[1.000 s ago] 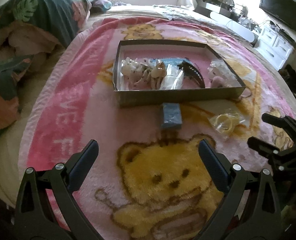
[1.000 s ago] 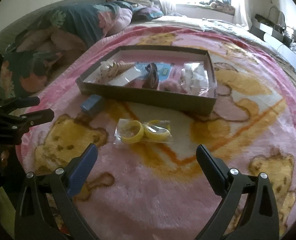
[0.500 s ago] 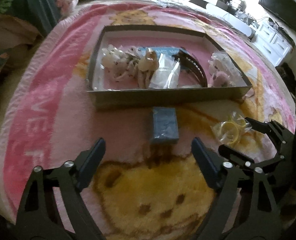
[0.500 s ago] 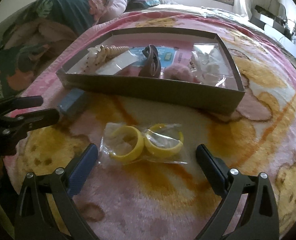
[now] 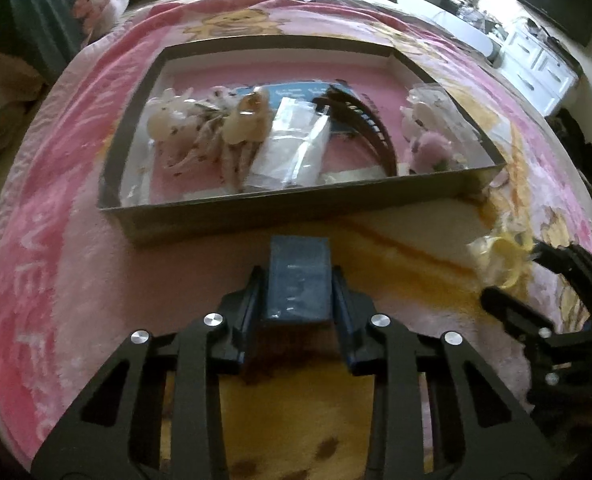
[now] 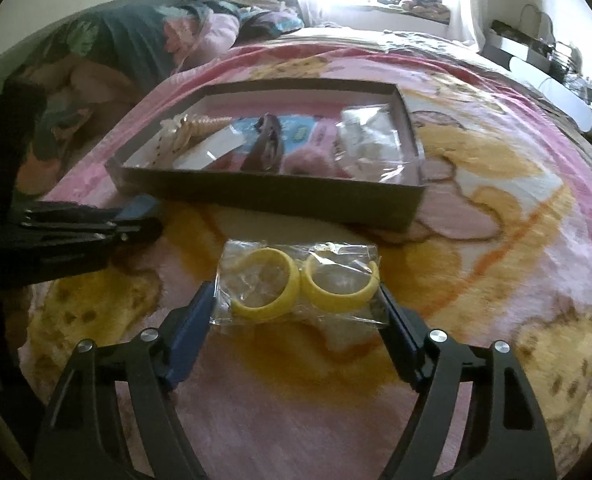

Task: Organize jewelry
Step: 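Grasp the small blue box with the left tool while the right tool grasps the yellow bangle bag, then carry the blue box and bangle bag into the tray and open both tools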

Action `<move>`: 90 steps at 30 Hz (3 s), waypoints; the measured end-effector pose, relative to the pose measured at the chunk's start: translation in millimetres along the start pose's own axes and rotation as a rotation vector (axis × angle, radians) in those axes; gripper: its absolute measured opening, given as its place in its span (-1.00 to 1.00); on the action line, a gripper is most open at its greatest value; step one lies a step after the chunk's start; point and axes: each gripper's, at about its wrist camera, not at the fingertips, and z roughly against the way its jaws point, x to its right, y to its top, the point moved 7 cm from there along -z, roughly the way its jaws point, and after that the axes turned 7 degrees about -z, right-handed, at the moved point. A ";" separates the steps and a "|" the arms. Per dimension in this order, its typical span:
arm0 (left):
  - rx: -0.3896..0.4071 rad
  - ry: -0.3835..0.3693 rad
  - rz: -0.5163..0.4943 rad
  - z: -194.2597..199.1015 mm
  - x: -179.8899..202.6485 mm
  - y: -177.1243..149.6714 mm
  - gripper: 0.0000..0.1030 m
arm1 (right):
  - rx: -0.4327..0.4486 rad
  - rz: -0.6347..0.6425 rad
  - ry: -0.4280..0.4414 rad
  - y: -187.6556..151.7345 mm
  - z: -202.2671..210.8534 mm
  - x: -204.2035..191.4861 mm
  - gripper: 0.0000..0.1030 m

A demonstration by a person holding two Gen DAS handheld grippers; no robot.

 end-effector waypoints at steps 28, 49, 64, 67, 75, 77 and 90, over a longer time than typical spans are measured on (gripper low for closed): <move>0.185 -0.058 -0.058 91.2 27.1 46.6 -0.53 | 0.154 0.024 0.001 41.9 81.9 -3.3 0.49; 0.249 0.007 0.016 108.8 -33.8 85.0 -0.53 | 0.207 0.094 0.037 106.0 68.0 -36.7 0.49; 0.247 0.009 0.023 97.8 -46.5 105.5 -0.53 | 0.225 0.082 0.027 144.0 46.0 -33.1 0.50; 0.245 0.003 0.019 92.3 -45.7 111.5 -0.53 | 0.227 0.080 0.020 147.3 42.9 -30.9 0.50; 0.217 -0.009 -0.003 69.3 -35.2 118.7 -0.52 | 0.214 0.069 -0.018 150.6 25.8 -16.2 0.50; 0.209 -0.012 -0.004 63.3 -33.9 119.8 -0.53 | 0.207 0.062 -0.024 149.7 21.3 -11.6 0.50; 0.147 -0.032 -0.001 23.4 -31.7 115.3 -0.52 | 0.134 0.055 -0.019 129.9 -11.9 -4.9 0.50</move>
